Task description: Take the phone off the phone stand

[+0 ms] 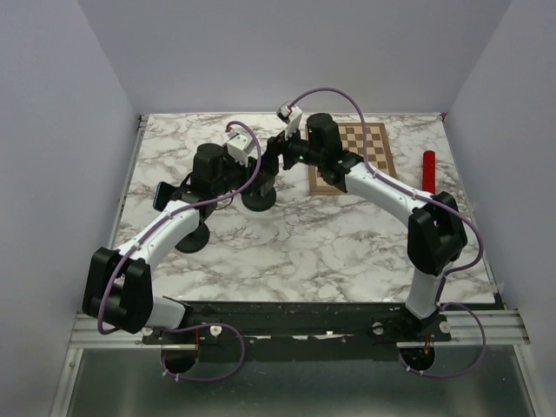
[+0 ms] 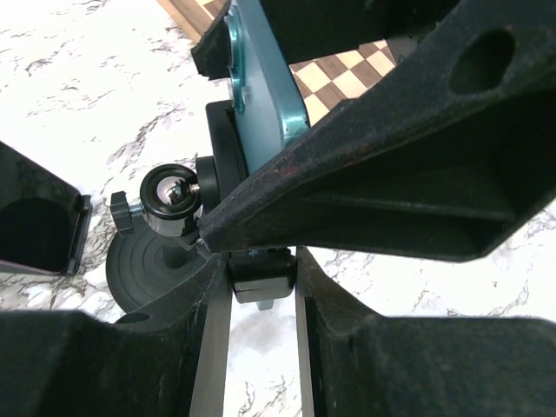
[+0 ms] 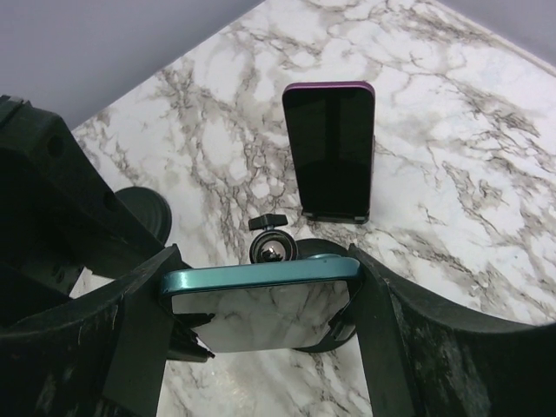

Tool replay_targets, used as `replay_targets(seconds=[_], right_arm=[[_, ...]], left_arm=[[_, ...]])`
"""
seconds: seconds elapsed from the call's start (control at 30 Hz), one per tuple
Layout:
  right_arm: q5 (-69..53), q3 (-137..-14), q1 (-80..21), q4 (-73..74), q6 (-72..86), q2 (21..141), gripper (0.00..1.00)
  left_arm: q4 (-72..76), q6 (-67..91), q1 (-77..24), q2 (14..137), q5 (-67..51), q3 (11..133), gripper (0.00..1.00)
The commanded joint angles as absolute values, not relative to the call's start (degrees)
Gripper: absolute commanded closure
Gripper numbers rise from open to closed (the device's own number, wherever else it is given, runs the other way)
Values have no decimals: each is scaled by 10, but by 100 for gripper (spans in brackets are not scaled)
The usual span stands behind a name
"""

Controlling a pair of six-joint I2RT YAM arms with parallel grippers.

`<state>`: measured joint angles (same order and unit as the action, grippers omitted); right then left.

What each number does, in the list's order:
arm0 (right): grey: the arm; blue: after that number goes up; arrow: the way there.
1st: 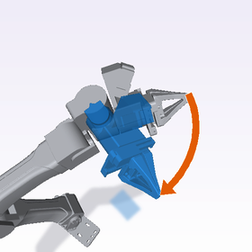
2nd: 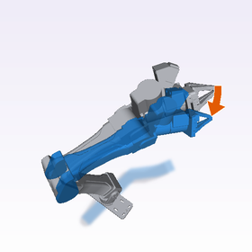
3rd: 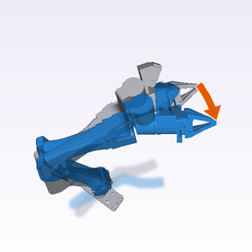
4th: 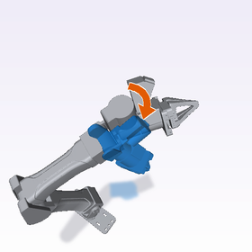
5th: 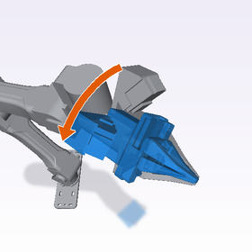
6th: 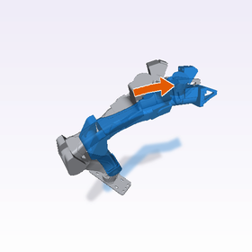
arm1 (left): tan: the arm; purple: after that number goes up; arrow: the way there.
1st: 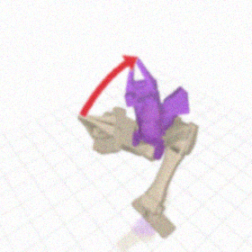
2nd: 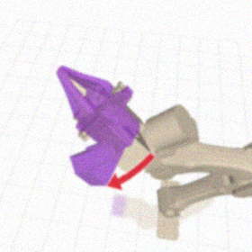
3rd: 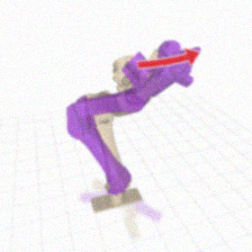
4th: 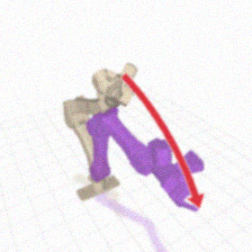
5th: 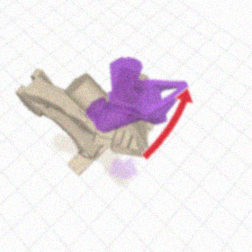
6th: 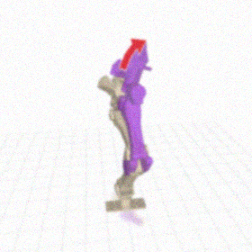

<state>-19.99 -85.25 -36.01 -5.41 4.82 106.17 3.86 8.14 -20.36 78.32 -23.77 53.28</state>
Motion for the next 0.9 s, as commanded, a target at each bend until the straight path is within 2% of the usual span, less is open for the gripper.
replay_targets(seconds=[0.0, 0.5, 0.6, 0.87], right_arm=[[-229, -879, -292, 24, -40, 1076, 99], [-449, -931, -301, 61, -5, 1104, 99], [-463, -966, -324, 68, 7, 1127, 99], [-517, -960, -328, 6, 74, 1135, 99]], left_arm=[[-12, 62, -181, 775, -300, 531, 100], [-12, 57, -168, 802, -341, 541, 100], [-14, 60, -164, 811, -363, 545, 100], [-14, 61, -164, 813, -383, 545, 100]])
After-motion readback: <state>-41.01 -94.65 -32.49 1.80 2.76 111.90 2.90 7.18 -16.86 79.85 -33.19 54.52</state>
